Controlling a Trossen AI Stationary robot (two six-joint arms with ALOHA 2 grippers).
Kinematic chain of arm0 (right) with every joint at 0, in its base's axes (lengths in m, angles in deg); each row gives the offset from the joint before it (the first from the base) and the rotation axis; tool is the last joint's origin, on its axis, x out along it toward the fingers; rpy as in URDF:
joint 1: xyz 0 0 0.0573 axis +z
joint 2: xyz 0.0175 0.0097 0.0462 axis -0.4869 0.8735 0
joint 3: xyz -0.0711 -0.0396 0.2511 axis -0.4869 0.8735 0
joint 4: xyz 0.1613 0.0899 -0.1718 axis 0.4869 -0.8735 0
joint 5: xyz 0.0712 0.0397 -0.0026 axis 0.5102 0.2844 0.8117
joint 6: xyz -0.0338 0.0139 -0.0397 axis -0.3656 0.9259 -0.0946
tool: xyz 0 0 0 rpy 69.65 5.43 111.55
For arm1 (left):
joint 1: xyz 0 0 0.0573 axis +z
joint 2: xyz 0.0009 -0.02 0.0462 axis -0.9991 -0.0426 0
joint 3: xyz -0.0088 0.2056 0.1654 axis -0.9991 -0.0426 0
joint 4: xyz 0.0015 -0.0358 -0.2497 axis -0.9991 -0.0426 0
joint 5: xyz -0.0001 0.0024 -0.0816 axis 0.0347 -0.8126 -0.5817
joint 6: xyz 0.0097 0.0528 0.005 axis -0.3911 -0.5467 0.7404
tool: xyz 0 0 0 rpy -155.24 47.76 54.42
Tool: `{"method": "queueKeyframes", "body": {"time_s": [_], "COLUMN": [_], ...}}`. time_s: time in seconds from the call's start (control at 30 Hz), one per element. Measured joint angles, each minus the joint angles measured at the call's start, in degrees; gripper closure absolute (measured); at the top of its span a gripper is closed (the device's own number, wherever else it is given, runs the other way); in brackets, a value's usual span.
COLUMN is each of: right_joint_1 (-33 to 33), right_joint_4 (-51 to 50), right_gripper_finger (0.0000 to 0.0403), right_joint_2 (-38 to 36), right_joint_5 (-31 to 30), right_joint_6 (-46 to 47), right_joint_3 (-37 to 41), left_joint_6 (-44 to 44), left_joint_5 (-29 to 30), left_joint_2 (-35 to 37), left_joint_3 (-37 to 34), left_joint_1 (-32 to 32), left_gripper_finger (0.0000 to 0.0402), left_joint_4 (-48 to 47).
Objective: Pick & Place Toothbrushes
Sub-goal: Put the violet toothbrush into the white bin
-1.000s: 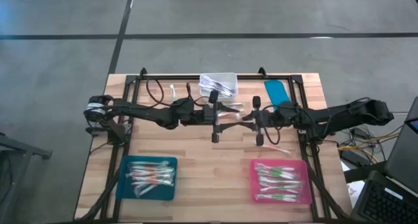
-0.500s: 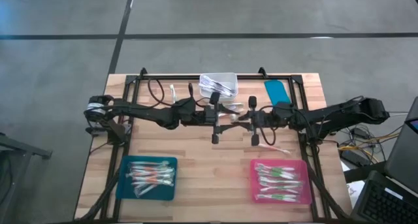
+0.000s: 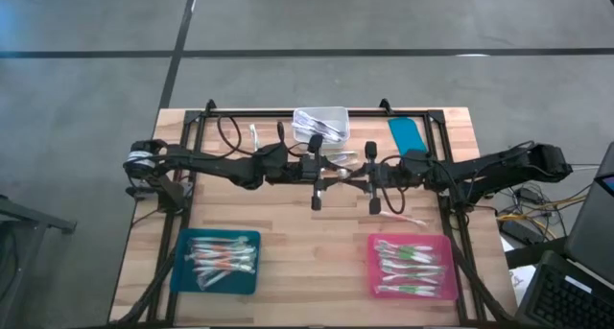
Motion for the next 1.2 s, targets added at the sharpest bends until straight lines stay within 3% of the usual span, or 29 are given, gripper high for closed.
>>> {"method": "queueKeyframes", "body": {"time_s": [0.23,0.47,0.73,0.87,1.1,1.2], "right_joint_1": [0.0,0.0,0.0,0.0,-0.2,-0.1], "right_joint_4": [0.0,-0.2,-0.3,-3.2,-20.6,-27.9], "right_gripper_finger": [0.0381,0.0371,0.0323,0.0286,0.022,0.0201], "right_joint_2": [0.0,0.0,-0.6,-2.5,-10.7,-14.2], "right_joint_5": [0.0,0.0,-0.2,-0.1,-0.5,-5.4], "right_joint_6": [-0.6,0.8,6.3,7.0,8.6,10.3], "right_joint_3": [0.0,0.0,0.0,0.0,0.0,0.0], "left_joint_6": [1.1,1.4,1.3,1.3,1.4,4.1], "left_joint_5": [-0.1,0.0,0.1,1.4,9.5,11.0], "left_joint_2": [0.0,0.0,0.0,0.1,6.4,11.4], "left_joint_3": [0.0,0.0,0.0,0.0,0.0,0.0], "left_joint_1": [0.0,0.0,-0.1,-0.1,-0.1,-0.1], "left_gripper_finger": [0.0375,0.0356,0.0375,0.0366,0.0362,0.0375], "left_joint_4": [0.0,0.0,-2.1,-3.9,-21.7,-33.4]}}
